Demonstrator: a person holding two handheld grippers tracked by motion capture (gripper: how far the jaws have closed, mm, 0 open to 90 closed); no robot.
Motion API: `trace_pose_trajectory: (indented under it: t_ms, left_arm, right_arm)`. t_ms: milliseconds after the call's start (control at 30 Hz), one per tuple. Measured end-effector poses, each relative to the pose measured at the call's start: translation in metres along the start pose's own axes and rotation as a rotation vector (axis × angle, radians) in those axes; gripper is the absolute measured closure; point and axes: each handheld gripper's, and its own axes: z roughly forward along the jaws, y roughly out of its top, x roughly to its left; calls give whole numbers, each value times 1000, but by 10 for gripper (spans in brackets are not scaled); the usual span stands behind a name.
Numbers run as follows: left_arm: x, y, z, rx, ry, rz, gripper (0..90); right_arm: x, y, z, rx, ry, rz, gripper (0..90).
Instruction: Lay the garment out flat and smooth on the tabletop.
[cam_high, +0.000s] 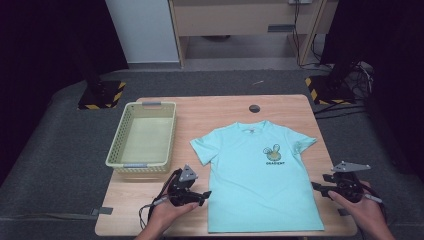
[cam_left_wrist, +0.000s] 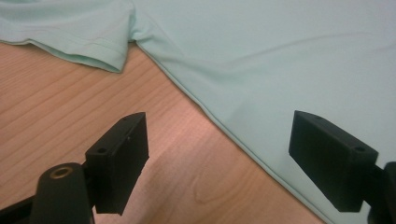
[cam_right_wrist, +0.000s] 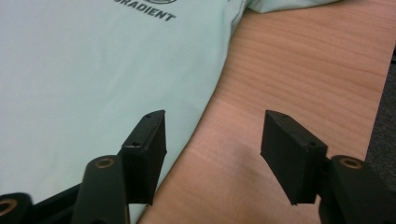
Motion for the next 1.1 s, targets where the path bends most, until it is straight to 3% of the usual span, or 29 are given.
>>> trace_pose_trajectory:
  t_ms: [267,467,567,933,1100]
  left_arm:
    - [13,-7,13,3,73,-12,216]
    - [10,-12,20,33,86,29,226]
    - [9,-13,22,33,87,30,217]
    - [13,-18,26,-13,91,29,144]
    - [13,-18,26,-17,84,37,125]
  right_arm:
    - [-13,12,26,-59,-49,49,470]
    - [-19,12,39,-80,-95,64,507]
    - [-19,7,45,-62,-102,56,471]
    - [-15,-1,51,-137,-95,31,294]
    - [-15,-1,51,-133,-94,31,264]
